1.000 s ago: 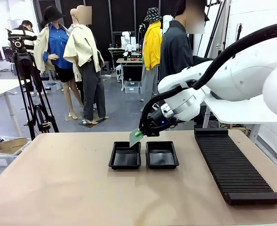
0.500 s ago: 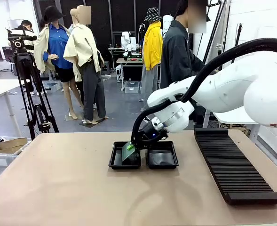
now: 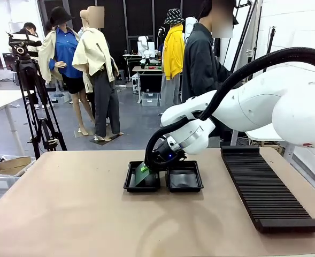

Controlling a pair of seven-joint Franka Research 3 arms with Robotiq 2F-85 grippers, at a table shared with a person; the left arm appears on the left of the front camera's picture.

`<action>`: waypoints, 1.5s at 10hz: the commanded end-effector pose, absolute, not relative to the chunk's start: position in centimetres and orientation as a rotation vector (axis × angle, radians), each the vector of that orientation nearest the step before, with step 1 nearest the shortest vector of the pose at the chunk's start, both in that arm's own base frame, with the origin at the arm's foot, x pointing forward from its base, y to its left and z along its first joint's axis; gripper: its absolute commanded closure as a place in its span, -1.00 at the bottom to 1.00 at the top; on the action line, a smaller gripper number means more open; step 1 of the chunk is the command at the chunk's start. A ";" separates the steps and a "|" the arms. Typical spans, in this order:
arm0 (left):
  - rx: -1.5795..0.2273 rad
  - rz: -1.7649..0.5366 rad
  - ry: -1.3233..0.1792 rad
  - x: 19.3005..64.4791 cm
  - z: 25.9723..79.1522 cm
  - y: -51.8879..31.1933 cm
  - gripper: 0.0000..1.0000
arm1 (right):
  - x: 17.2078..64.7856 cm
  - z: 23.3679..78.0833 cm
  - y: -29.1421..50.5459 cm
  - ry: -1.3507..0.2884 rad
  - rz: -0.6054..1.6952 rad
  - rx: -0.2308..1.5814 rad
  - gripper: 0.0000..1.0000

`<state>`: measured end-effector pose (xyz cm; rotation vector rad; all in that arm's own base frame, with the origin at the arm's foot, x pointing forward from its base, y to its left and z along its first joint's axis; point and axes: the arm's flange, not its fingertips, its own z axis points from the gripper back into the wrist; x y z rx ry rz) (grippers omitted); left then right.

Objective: Inspect and transfer BCBs to ESD trays.
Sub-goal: Pick up the Blank PCB from the PCB Rack and place it in the left ESD tray.

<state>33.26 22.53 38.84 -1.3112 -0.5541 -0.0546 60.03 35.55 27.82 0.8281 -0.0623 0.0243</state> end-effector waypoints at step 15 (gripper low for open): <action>-1.308 -0.046 -0.554 33.1 39.0 22.6 -1.00 | 58.5 29.8 36.7 -0.030 -0.014 0.755 0.53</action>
